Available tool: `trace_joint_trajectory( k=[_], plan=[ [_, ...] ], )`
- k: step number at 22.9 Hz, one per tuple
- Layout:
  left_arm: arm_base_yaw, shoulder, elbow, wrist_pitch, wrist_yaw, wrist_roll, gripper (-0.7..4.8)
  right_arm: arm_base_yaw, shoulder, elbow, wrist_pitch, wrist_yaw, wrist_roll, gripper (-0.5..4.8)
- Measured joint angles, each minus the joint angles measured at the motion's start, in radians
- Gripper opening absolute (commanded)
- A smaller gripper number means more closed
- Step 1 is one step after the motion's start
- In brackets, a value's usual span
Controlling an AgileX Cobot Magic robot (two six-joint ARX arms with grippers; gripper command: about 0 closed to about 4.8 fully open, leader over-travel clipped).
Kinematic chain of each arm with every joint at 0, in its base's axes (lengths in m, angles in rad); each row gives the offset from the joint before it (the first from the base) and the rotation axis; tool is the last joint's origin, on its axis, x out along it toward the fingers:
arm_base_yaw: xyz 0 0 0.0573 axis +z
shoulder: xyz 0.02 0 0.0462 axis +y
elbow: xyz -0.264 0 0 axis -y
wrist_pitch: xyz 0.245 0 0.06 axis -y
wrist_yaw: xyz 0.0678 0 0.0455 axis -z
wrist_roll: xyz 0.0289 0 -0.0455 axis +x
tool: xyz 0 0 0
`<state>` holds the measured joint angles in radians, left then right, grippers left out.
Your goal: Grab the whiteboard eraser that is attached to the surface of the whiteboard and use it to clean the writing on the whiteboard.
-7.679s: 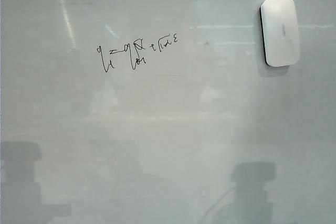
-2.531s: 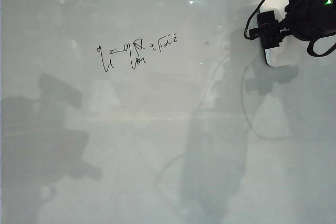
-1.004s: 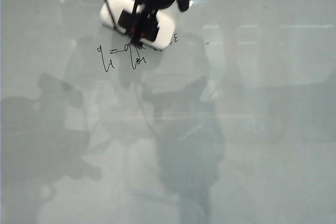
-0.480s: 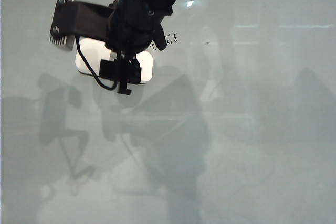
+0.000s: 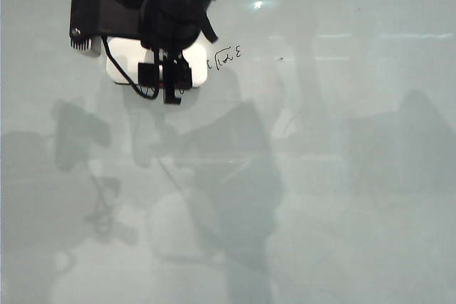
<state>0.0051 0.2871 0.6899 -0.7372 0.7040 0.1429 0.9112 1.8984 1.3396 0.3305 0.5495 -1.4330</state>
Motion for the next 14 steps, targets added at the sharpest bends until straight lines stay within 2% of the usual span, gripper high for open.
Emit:
trace_joint_trajectory(
  k=[14],
  plan=[
    [0.0,0.0,0.0,0.0,0.0,0.0,-0.03,0.014,0.127,0.196,-0.112,0.034,-0.083,2.61]
  ],
)
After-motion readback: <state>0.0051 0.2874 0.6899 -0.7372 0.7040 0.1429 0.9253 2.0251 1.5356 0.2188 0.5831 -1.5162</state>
